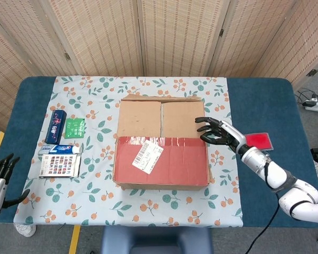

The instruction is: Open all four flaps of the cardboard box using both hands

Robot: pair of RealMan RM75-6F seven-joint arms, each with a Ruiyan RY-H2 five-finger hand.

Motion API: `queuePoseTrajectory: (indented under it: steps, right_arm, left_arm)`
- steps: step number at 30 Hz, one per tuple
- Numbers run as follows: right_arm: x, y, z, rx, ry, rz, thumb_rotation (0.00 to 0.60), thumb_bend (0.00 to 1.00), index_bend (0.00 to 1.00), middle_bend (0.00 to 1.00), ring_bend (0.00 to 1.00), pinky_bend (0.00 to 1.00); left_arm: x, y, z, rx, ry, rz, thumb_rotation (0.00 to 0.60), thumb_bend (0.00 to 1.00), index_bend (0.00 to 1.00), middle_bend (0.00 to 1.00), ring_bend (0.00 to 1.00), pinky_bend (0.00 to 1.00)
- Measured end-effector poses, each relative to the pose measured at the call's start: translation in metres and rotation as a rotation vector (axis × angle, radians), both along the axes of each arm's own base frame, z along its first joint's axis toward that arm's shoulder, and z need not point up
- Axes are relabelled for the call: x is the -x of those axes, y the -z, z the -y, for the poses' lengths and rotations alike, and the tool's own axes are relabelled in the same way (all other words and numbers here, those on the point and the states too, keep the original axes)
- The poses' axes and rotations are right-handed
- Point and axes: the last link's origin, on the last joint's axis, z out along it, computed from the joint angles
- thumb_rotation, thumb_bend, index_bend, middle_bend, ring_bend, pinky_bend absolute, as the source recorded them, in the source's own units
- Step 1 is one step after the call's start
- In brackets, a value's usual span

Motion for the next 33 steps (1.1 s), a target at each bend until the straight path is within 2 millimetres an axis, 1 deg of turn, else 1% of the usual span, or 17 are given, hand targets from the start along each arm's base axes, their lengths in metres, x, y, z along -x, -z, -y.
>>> queuePoseTrajectory:
  steps: [5,11,17,23,26,29,33]
  right_arm:
    - [-0.001,0.003,-0.003,-0.019,-0.007,0.015,0.417,0.28,0.24,0.12,0.25,0.31]
    - [-0.006,0.001,-0.006,-0.027,-0.028,0.043,0.419,0.28,0.24,0.1,0.25,0.31]
    - [-0.015,-0.005,-0.011,-0.028,-0.062,0.078,0.417,0.28,0.24,0.09,0.24,0.31]
    - [-0.026,-0.015,-0.019,-0.03,-0.103,0.106,0.418,0.28,0.24,0.08,0.22,0.31]
    - [-0.031,-0.02,-0.027,-0.037,-0.109,0.131,0.418,0.28,0.24,0.06,0.21,0.31]
    - [-0.04,-0.026,-0.039,-0.047,-0.117,0.165,0.418,0.28,0.24,0.05,0.2,0.31]
    - [-0.055,-0.04,-0.062,-0.036,-0.168,0.194,0.42,0.28,0.23,0.05,0.2,0.3]
  left_arm:
    - [-0.001,0.002,0.001,0.007,0.002,-0.005,0.6,0.31,0.0,0.0,0.0,0.0]
    - [-0.001,0.002,0.001,0.008,-0.002,-0.007,0.6,0.31,0.0,0.0,0.0,0.0]
    - [-0.003,0.002,0.003,0.008,0.005,-0.008,0.6,0.31,0.0,0.0,0.0,0.0]
    - [-0.004,0.002,0.004,0.002,0.011,-0.01,0.6,0.31,0.0,0.0,0.0,0.0]
    - [-0.004,0.002,0.003,0.0,0.013,-0.007,0.6,0.31,0.0,0.0,0.0,0.0]
    - [-0.004,0.003,0.002,0.007,0.01,-0.008,0.6,0.31,0.0,0.0,0.0,0.0]
    - [-0.005,0.006,0.002,0.02,0.019,-0.014,0.6,0.31,0.0,0.0,0.0,0.0]
